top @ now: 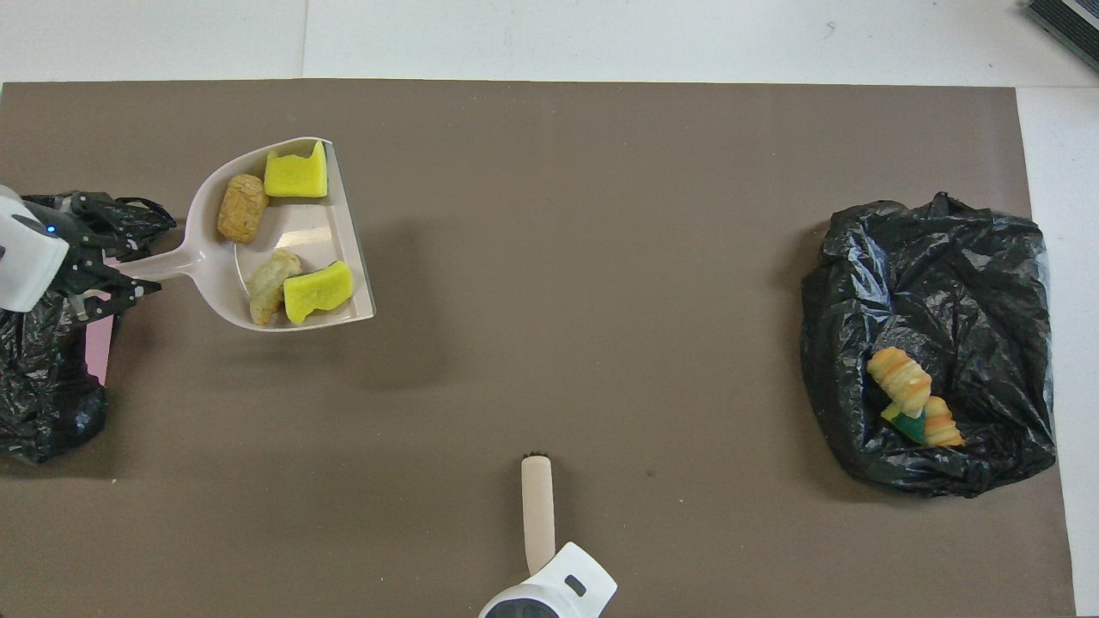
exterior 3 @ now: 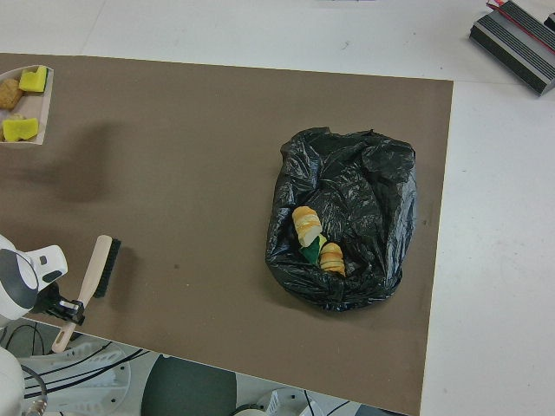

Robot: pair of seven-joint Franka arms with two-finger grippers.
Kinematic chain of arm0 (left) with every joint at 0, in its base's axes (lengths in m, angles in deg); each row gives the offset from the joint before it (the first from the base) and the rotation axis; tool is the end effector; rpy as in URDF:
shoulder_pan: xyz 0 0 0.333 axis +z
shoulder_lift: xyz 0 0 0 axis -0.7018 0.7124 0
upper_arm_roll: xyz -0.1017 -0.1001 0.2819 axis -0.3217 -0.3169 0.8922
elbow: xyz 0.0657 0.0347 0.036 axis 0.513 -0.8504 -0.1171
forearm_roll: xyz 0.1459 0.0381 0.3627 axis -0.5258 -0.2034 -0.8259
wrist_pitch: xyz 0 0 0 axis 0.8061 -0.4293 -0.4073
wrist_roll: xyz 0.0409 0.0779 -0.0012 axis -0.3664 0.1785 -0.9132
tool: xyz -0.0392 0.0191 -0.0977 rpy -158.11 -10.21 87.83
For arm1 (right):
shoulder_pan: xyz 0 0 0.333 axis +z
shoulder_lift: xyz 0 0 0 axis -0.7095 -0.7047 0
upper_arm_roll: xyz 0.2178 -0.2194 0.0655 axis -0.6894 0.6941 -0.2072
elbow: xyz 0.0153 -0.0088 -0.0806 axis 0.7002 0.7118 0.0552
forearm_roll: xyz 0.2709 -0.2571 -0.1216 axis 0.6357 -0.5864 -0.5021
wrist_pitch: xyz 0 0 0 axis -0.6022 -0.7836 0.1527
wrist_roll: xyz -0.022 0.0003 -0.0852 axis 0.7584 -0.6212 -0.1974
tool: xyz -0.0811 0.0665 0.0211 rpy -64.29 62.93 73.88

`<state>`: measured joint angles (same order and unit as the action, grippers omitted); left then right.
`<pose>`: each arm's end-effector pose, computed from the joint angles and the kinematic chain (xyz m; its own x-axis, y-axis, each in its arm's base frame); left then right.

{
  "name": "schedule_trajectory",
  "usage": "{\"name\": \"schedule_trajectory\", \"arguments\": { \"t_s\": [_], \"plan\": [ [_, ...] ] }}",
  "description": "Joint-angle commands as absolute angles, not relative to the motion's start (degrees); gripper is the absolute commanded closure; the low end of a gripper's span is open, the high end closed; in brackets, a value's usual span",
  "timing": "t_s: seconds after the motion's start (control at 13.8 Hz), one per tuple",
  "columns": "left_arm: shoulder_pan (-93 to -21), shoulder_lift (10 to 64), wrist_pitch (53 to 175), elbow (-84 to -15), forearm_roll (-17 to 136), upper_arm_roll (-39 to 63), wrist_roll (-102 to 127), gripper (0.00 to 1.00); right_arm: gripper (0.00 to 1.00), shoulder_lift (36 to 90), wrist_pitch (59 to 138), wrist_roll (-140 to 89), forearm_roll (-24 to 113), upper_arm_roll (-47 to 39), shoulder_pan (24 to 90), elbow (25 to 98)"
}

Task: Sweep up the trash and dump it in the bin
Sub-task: 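Carry the dustpan with the left gripper while the right gripper drops the brush, then tip the dustpan into the black bag with the left gripper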

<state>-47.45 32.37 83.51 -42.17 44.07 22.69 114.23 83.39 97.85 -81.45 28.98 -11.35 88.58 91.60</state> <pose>0.5919 0.0344 0.4980 0.1918 -0.9700 0.1495 -0.9811 -0.1933 0.0040 0.2374 0.4070 0.3586 0.9604 0.0244 -0.2774 0.0356 -0.9987 0.0353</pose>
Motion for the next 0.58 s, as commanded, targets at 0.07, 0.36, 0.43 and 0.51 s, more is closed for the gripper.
{"name": "schedule_trajectory", "arguments": {
  "t_s": [0.07,0.36,0.43,0.51],
  "plan": [
    [-40.81,35.28,79.82,-36.2,39.13,22.23,123.96,1.0,1.0,84.19,101.49,-82.11,30.35,-11.27,89.49,94.41],
    [-32.29,36.15,81.23,-35.5,35.0,22.41,135.31,1.0,0.96,82.61,103.24,-83.34,30.36,-11.27,90.02,94.59],
    [-29.57,37.46,81.75,-34.19,34.46,22.41,138.2,1.0,0.9,82.61,103.24,-83.34,30.36,-11.27,89.94,95.03],
    [-27.36,38.7,82.36,-32.61,33.85,22.41,141.71,1.0,0.85,82.61,103.42,-83.34,30.35,-11.27,89.93,95.38]
  ]
}}
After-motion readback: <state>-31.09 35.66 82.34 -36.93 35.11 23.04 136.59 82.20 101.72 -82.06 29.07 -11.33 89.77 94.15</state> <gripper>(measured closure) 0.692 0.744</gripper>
